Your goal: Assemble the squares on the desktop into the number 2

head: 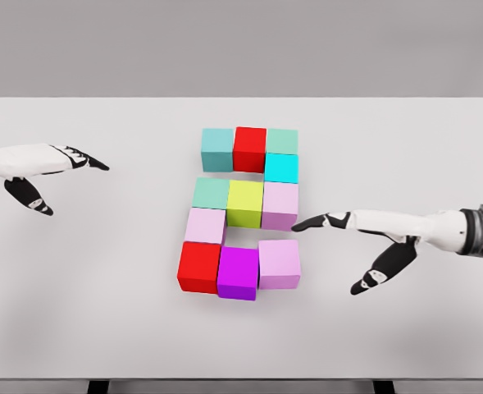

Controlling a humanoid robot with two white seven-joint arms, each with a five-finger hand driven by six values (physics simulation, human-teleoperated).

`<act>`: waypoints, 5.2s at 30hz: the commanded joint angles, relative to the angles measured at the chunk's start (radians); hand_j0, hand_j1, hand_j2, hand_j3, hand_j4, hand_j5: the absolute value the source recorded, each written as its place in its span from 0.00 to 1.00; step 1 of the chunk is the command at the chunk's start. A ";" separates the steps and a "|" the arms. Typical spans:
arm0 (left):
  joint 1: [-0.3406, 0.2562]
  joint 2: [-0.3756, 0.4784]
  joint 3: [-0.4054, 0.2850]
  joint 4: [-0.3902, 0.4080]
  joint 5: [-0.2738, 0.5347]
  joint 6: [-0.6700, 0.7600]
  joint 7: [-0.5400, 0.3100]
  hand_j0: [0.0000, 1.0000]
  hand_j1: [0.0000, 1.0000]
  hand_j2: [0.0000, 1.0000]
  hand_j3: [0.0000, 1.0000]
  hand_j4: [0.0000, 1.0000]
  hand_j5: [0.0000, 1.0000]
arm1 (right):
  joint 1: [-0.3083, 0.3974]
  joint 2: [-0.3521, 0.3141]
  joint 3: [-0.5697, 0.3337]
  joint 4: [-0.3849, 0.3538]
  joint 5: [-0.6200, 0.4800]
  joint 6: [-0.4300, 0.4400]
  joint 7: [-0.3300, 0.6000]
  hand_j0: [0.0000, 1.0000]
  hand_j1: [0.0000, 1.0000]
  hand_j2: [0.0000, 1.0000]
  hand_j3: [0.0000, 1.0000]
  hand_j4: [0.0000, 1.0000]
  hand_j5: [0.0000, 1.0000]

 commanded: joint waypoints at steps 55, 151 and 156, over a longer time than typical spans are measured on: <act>0.002 0.009 0.017 -0.014 0.009 0.003 0.000 1.00 1.00 1.00 1.00 1.00 1.00 | 0.008 0.119 0.082 0.146 0.019 0.002 0.000 1.00 1.00 1.00 1.00 1.00 1.00; -0.410 -0.465 -0.403 0.394 -0.119 0.130 0.100 1.00 1.00 1.00 1.00 1.00 1.00 | 0.026 -0.031 -0.260 0.303 0.064 0.002 0.000 1.00 1.00 1.00 1.00 1.00 1.00; -0.411 -0.472 -0.403 0.394 -0.119 0.132 0.100 1.00 1.00 1.00 1.00 1.00 1.00 | 0.020 -0.031 -0.260 0.301 0.064 0.002 0.000 1.00 1.00 1.00 1.00 1.00 1.00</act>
